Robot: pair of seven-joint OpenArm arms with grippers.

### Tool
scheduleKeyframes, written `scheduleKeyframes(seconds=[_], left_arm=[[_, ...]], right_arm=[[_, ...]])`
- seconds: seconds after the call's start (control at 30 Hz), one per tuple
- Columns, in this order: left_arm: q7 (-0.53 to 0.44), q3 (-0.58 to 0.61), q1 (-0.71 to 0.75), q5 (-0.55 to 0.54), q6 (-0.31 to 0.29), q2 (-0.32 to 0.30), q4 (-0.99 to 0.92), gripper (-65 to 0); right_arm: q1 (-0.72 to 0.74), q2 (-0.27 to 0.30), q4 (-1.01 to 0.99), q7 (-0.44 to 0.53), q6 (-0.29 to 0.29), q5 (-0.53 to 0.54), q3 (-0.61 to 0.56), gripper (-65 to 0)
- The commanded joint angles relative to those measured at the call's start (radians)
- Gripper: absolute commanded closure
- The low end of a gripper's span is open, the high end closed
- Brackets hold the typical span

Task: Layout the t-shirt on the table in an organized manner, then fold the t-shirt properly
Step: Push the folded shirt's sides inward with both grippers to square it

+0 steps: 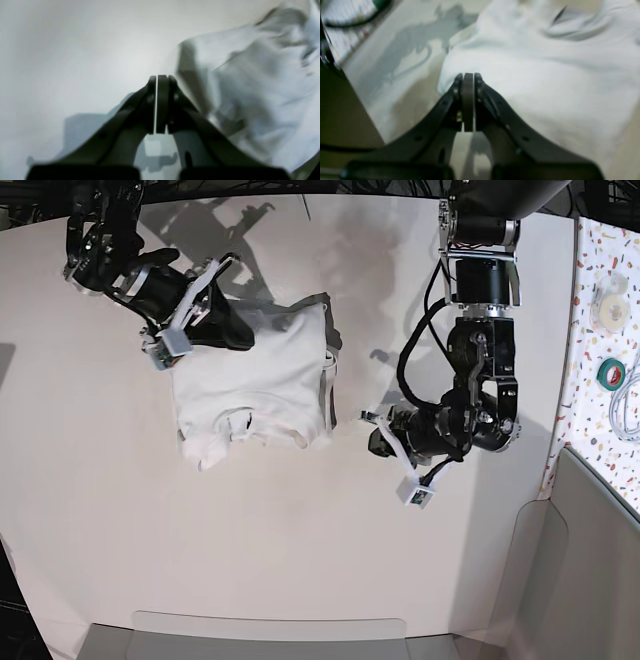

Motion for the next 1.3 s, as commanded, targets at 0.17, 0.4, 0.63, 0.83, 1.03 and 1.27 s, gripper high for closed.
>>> scheduleKeyframes(seconds=[0.17,0.4,0.63,0.83,1.03,1.27], left_arm=[[-0.004,-0.002,0.045,-0.016,-0.003,-0.003,0.119,-0.9],[-0.003,-0.002,0.071,-0.212,-0.003,-0.001,0.133,-1.0],[-0.013,0.007,0.057,-0.605,-0.003,0.000,-0.090,-1.0],[-0.007,0.009,0.001,-0.774,-0.003,0.000,-0.168,-1.1],[-0.006,-0.001,-0.030,-0.850,-0.003,0.000,-0.170,-1.1],[-0.003,0.022,-0.009,-0.906,-0.005,0.034,-0.171,-1.1]], right_arm=[[0.002,0.003,0.013,0.025,0.006,0.262,0.195,0.0],[-0.037,-0.092,-0.007,0.025,0.006,0.217,0.300,0.0],[-0.035,-0.109,-0.098,0.025,0.006,0.159,0.308,0.0],[-0.003,-0.109,-0.173,0.026,0.006,0.162,0.310,0.0],[0.025,-0.111,-0.213,0.026,0.006,0.161,0.310,0.0],[0.040,-0.111,-0.240,0.026,0.006,0.158,0.310,0.0]])
